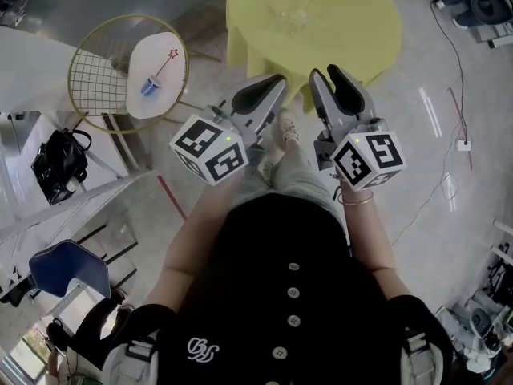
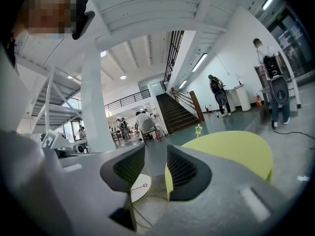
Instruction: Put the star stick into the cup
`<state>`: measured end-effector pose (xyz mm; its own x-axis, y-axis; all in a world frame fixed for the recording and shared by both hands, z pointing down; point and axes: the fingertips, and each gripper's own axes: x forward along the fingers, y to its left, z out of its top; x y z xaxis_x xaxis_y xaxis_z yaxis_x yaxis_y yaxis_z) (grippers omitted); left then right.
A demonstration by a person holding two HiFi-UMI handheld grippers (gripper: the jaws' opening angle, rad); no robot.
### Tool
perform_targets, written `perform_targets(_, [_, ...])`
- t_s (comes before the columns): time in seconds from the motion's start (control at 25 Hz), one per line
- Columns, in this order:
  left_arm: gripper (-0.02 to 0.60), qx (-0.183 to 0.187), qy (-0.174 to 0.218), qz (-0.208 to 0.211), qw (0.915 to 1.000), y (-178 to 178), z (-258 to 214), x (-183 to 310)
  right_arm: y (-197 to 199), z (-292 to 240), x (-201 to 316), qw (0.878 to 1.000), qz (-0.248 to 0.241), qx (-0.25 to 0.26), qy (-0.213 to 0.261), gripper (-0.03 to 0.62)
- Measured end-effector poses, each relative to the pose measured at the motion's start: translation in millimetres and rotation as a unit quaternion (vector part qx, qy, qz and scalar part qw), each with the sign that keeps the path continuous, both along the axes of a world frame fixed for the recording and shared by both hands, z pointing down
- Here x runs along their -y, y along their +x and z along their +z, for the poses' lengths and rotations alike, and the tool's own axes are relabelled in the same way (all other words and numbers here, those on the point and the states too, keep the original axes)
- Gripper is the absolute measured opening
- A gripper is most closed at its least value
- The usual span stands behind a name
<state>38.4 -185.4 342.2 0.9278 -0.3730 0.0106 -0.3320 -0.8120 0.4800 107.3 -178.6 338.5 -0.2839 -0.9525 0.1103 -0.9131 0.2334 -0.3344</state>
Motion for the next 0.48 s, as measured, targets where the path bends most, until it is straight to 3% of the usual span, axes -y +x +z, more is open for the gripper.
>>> perform_targets(0.48, [0.023, -0.006, 0.017, 0.037, 0.9991, 7, -12, -35, 0, -18, -38, 1.0, 0.02, -0.011, 0.022, 0.018])
